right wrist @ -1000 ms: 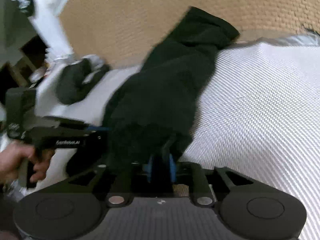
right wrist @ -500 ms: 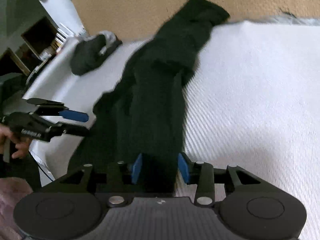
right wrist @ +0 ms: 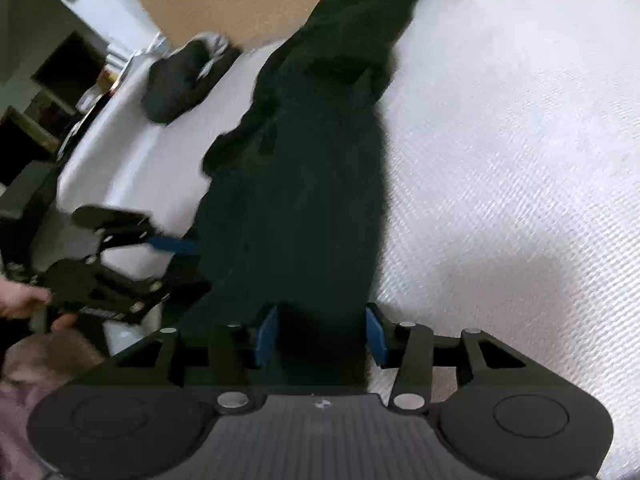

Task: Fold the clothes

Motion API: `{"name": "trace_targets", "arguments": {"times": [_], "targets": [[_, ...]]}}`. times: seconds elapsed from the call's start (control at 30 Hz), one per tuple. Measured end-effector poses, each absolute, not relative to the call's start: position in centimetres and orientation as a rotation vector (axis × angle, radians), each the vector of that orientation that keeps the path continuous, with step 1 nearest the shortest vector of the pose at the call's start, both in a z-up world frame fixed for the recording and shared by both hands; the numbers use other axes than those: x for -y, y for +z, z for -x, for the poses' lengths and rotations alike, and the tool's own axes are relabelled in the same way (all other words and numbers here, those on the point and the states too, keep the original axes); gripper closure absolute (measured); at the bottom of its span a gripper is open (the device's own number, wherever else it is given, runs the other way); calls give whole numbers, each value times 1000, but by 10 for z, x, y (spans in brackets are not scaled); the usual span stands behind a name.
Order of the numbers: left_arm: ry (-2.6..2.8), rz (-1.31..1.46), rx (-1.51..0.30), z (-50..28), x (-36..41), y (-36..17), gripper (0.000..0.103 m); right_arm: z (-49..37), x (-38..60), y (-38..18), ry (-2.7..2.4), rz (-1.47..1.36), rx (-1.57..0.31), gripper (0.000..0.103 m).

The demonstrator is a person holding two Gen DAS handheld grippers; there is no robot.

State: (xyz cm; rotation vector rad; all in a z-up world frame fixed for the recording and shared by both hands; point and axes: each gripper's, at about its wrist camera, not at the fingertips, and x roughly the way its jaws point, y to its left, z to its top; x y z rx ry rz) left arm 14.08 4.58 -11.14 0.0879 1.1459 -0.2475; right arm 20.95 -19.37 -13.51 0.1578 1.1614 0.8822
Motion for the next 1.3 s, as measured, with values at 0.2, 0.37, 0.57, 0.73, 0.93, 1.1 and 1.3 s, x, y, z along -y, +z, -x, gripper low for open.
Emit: {"name": "trace_targets", "arguments": {"times": [0.2,0.37,0.57,0.73,0.93,1.1,1.3], "targets": [[-281,-131,-1161,-139,-38,-112,51,-194,192,-141,998,-176,-1222,51],[-281,-144,-1169,-138,-38,-113,51,-189,175,-144,1075,-187,-1263,45],[-279,-151,-1168,-140,-41,-115,50,-188,178,-137,1127,-25,-1303,45],[-279,-132,-1174,-143,-41,-118,49,-184,188,-149,1128,-143,-1287,42],[-280,-109,-1178,-144,-48,-119,49,-177,174,-155,1148,-234,-1254,40],[-277,-100,-1177,-147,-51,-120,49,-179,163,-159,1152,-330,-1219,51],[-267,-182,-1168,-140,-45,-111,47,-182,147,-157,1124,-347,-1155,84]]}}
